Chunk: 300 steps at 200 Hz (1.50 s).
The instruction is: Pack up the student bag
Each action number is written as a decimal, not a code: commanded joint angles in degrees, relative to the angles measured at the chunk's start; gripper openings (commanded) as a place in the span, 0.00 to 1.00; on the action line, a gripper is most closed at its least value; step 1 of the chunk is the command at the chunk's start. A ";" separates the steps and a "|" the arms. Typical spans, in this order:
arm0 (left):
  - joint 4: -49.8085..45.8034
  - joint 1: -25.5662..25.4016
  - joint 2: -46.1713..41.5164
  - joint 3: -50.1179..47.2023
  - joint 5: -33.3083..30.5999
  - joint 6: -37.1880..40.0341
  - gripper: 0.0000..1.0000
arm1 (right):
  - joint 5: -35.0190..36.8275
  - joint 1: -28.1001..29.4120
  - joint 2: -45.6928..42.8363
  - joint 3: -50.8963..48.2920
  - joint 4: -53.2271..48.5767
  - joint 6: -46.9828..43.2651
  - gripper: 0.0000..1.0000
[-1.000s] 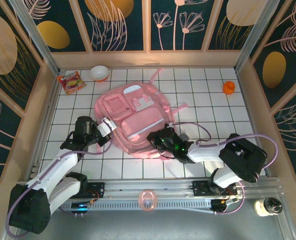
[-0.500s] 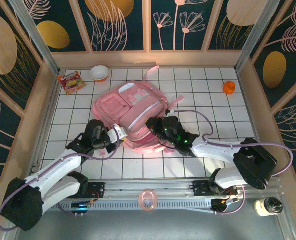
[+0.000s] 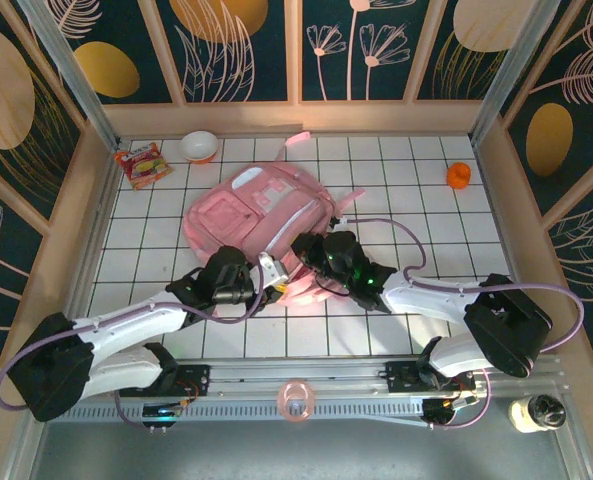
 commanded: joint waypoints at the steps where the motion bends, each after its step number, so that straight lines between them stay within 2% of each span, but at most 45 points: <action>1: 8.24 -5.08 1.88 3.52 8.52 -3.50 0.21 | -2.99 -0.53 0.34 3.13 5.63 -2.39 0.00; 18: 7.20 -5.09 0.99 4.09 5.95 -3.69 0.38 | -6.01 -1.44 -1.04 2.71 3.48 -5.57 0.00; 38: 3.08 -5.09 -3.94 3.53 2.55 0.79 0.58 | -10.04 -2.79 -3.15 2.64 -1.37 -10.49 0.00; 54: -1.63 -5.09 -9.33 3.09 -1.05 5.44 0.67 | -13.06 -3.94 -4.61 2.77 -5.12 -14.43 0.00; 64: -5.10 -5.09 -12.64 3.12 -4.03 8.92 0.71 | -14.99 -4.73 -5.40 3.07 -6.96 -16.38 0.00; 90: -9.10 -5.08 -19.29 2.24 -16.45 17.31 0.80 | -18.19 -5.63 -6.56 4.59 -10.77 -20.52 0.00; 115: -8.27 -5.09 -18.36 0.88 -26.07 25.47 0.85 | -21.16 -5.69 -6.83 5.92 -11.59 -22.69 0.00; 136: -6.19 -5.09 -13.04 1.61 -28.17 27.76 0.86 | -23.28 -5.69 -6.76 6.79 -10.76 -23.23 0.00; 157: -1.65 -5.09 -8.99 1.87 -29.45 25.46 0.86 | -24.75 -5.69 -6.84 8.15 -10.52 -23.99 0.00; 172: 2.07 -4.99 -7.46 1.35 -30.01 23.39 0.81 | -25.27 -5.63 -7.01 8.96 -11.00 -24.49 0.00; 186: 3.87 -4.87 -6.06 1.32 -30.73 21.67 0.70 | -26.17 -5.73 -7.00 9.45 -11.52 -25.19 0.00; 216: 8.15 -4.55 -4.83 0.95 -28.72 18.83 0.32 | -26.95 -5.70 -7.41 9.24 -12.10 -26.09 0.00; 232: 8.10 -4.40 -4.91 1.56 -26.08 17.93 0.07 | -24.92 -5.67 -8.58 9.09 -14.08 -26.80 0.00; 238: 8.09 -4.44 -4.98 1.66 -25.19 17.25 0.00 | -23.32 -5.63 -9.25 9.24 -15.85 -27.11 0.01; 254: 7.44 -4.38 -4.59 2.10 -21.67 15.30 0.00 | -15.90 -4.51 -11.59 9.91 -23.33 -27.97 0.22; 266: 6.56 -4.39 -3.68 2.11 -18.83 14.28 0.00 | -9.00 -2.37 -13.86 10.12 -29.85 -27.77 0.33; 279: 5.37 -4.39 -1.98 2.23 -15.49 13.83 0.00 | -2.08 1.05 -16.39 9.77 -35.87 -26.03 0.37; 300: 4.43 -4.38 0.65 2.49 -12.06 12.48 0.00 | 5.90 7.53 -20.16 8.06 -43.60 -19.86 0.37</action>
